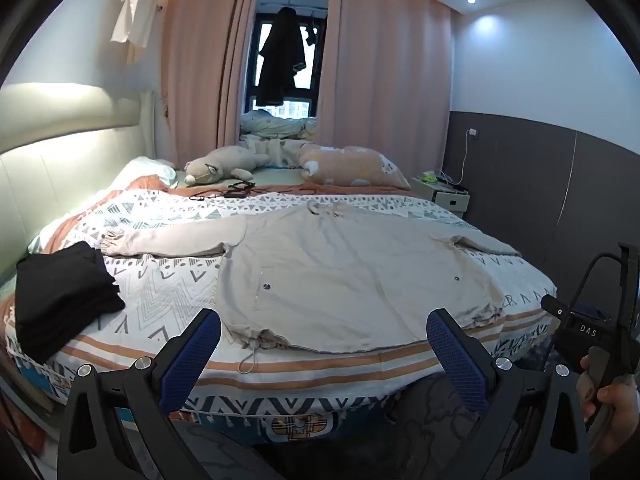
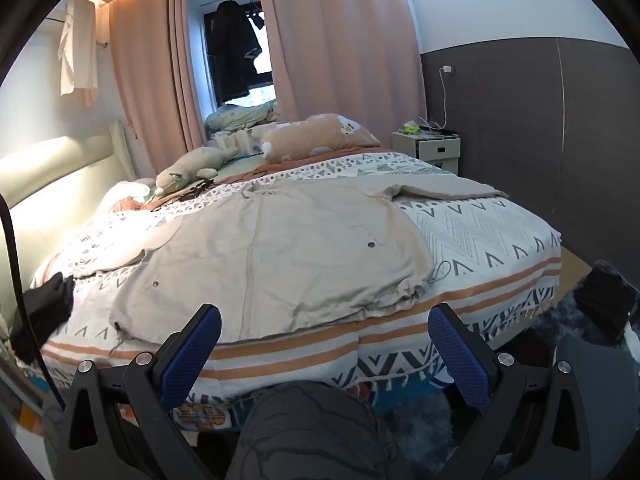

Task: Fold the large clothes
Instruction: 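Move both grippers toward the beige jacket lying on the bed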

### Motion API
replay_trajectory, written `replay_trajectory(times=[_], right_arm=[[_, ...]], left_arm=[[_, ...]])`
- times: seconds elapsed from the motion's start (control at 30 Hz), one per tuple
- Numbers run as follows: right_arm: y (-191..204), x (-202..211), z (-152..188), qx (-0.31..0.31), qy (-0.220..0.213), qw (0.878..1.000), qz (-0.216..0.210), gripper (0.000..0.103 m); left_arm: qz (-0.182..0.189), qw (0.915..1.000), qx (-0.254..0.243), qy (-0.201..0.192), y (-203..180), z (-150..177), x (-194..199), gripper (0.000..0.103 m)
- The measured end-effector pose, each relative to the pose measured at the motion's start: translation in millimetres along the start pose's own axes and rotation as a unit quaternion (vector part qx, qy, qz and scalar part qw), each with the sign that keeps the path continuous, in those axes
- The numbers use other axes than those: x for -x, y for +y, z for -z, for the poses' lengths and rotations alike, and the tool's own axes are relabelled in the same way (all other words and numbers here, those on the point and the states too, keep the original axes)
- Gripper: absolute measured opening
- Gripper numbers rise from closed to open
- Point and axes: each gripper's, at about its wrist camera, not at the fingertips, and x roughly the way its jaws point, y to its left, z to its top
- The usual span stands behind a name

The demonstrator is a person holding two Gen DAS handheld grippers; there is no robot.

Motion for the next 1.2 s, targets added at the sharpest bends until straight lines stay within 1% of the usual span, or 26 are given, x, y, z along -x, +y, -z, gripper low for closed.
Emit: replay_trajectory(times=[0.23,0.27,0.33,0.47,0.7,0.87,0.97,1.17,1.2], right_arm=[[-2,5,1,-0.004,-0.005,1.000,0.005,0.103],[-2,6,0,-0.005,-0.005,1.000,0.006,0.103],[-2,8,1,-0.005,-0.006,1.000,0.006,0.103],[-2,10,1,-0.005,-0.004,1.000,0.008,0.103],[-3,12,2,-0.009,0.000,1.000,0.011,0.103],[-4,14,2,-0.008,-0.002,1.000,0.010,0.103],[-5,17,2,-0.009,-0.003,1.000,0.010,0.103],[-11,27,1,-0.006,-0.006,1.000,0.022,0.103],[-13,28,1,-0.009,-0.006,1.000,0.024,0.103]], left_arm=[[0.003,1.0000,-0.001,0.003,0,3,-1,0.103],[0.008,1.0000,0.004,0.001,6,-1,6,0.103],[0.009,0.9999,0.005,0.000,7,-2,6,0.103],[0.013,0.9999,0.006,-0.004,4,3,5,0.103],[0.005,0.9998,-0.003,-0.017,0,5,11,0.103],[0.004,0.9998,0.006,-0.021,2,5,12,0.103],[0.002,0.9995,0.000,-0.032,3,6,15,0.103],[0.007,0.9996,0.001,-0.026,4,5,15,0.103],[0.004,0.9997,-0.007,-0.025,5,5,15,0.103]])
